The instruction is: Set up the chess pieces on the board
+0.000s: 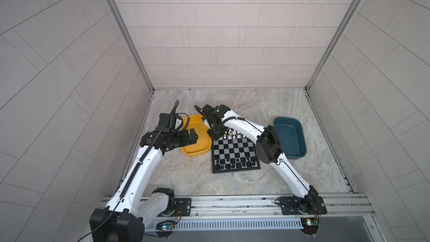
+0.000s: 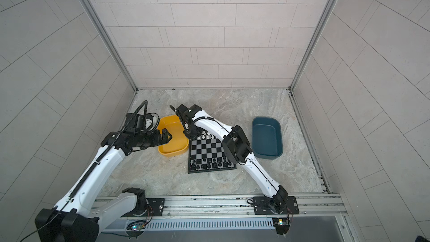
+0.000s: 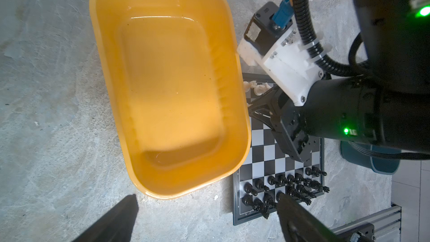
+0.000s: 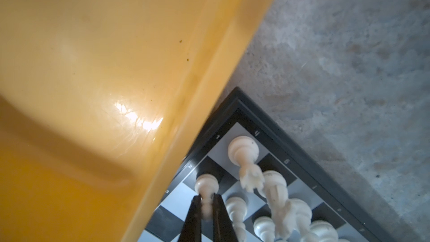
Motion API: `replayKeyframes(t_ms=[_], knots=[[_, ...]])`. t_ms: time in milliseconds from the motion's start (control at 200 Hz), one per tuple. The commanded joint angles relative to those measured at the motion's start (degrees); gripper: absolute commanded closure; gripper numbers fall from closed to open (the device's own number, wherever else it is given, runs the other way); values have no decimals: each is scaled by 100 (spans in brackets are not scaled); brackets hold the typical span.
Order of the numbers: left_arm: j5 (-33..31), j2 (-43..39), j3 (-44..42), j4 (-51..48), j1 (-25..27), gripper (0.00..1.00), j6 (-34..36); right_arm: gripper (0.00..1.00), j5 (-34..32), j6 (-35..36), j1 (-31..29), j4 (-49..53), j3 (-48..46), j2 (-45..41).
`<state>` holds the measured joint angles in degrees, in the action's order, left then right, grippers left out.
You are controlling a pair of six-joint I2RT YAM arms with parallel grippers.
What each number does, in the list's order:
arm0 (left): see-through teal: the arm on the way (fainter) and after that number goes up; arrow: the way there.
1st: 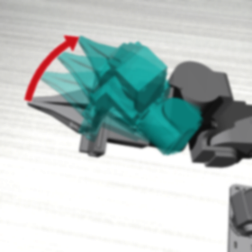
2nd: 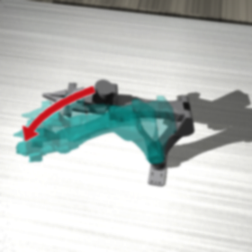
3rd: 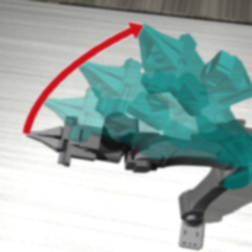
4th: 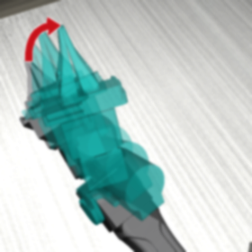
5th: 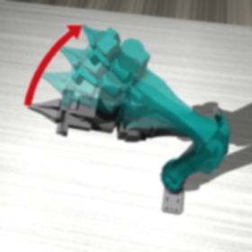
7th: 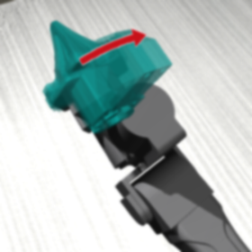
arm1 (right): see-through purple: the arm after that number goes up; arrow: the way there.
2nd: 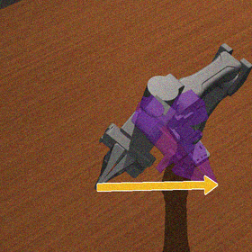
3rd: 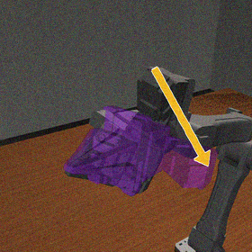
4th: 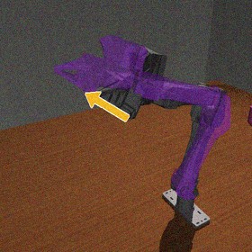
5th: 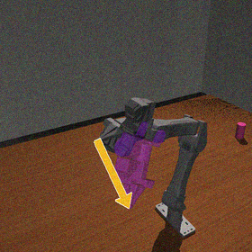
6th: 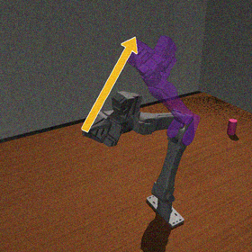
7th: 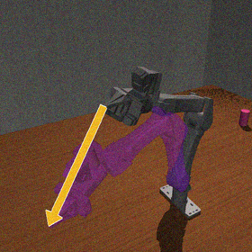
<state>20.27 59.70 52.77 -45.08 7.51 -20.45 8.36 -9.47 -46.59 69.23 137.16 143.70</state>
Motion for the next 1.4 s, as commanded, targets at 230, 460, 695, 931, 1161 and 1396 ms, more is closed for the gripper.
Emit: replayKeyframes(t_ms=[230, 460, 695, 931, 1161, 1396], knots=[[-66, -48, -31, -1, -16, 0, 102, 81, -14, 43, 18, -11, 125, 98], [-50, -55, -47, 16, -18, 0, 87, 76, -41, -55, 31, 183, 513, -35], [269, -52, -50, 187, -96, 0, 109, 59, -220, -61, 110, 135, 768, -976], [1411, 247, 260, 1151, -116, 0, -904, 34, -1029, -308, 383, 161, 288, -2687], [1866, 1009, 1113, 2068, -155, 0, -2622, 1, -1171, -904, 1621, -1523, -3070, -5505], [-1732, 1030, 1966, 1132, -80, 0, -1652, 1, -2043, -865, 3276, -4365, -7028, -8301]])
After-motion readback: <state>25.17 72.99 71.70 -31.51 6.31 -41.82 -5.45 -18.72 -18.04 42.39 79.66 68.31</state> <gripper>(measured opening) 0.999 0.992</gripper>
